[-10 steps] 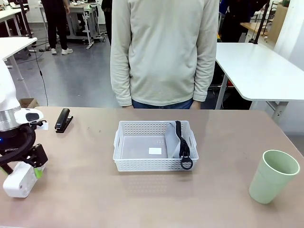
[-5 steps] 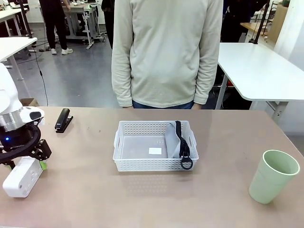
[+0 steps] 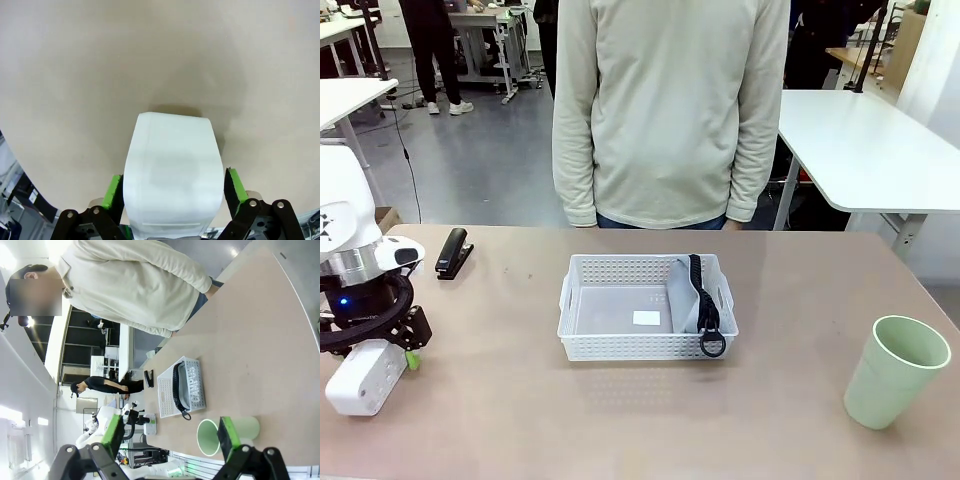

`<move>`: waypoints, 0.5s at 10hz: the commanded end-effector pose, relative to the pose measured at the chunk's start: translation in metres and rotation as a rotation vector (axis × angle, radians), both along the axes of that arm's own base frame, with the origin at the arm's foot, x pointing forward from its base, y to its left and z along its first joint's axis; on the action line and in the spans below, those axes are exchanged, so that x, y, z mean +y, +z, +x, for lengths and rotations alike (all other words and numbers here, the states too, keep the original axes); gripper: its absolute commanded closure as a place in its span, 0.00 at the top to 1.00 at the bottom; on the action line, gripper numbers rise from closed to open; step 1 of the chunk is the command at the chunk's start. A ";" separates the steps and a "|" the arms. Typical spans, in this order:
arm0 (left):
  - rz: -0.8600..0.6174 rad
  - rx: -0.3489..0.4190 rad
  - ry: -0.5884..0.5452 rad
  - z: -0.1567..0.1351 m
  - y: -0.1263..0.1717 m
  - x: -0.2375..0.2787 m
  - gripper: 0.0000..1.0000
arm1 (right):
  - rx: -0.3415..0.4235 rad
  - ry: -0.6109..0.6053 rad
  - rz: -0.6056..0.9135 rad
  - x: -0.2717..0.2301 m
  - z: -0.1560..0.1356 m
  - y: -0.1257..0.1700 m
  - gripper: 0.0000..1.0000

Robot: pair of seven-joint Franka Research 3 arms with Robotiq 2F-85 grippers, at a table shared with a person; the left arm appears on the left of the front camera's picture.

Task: Efficiently arrange items inside the basket to fit them all.
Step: Pick up the Digital clock and place it inside the Organizing basket.

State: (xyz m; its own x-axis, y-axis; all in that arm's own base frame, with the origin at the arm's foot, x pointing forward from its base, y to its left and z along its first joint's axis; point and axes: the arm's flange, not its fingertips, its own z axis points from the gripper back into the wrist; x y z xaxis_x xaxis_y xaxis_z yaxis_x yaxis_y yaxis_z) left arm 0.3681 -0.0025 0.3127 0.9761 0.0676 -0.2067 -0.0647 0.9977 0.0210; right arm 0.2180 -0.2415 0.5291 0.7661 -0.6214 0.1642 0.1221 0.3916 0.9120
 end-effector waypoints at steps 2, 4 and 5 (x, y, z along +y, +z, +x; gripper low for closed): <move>0.012 -0.001 -0.038 -0.068 -0.024 0.000 1.00 | -0.038 0.007 0.001 0.000 0.001 0.000 1.00; -0.009 0.019 -0.065 -0.069 -0.024 0.000 1.00 | -0.038 0.007 0.001 0.000 0.001 0.000 1.00; -0.037 0.022 -0.085 -0.069 -0.023 0.001 0.66 | -0.038 0.007 0.001 0.000 0.001 0.000 1.00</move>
State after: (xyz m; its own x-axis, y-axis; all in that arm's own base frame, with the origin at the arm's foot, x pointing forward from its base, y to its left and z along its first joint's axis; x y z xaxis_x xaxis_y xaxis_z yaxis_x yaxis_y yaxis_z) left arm 0.3663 -0.0071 0.3097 0.9739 0.0190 -0.2261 -0.0159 0.9998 0.0153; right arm 0.2180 -0.2414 0.5291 0.7661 -0.6213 0.1644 0.1219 0.3917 0.9120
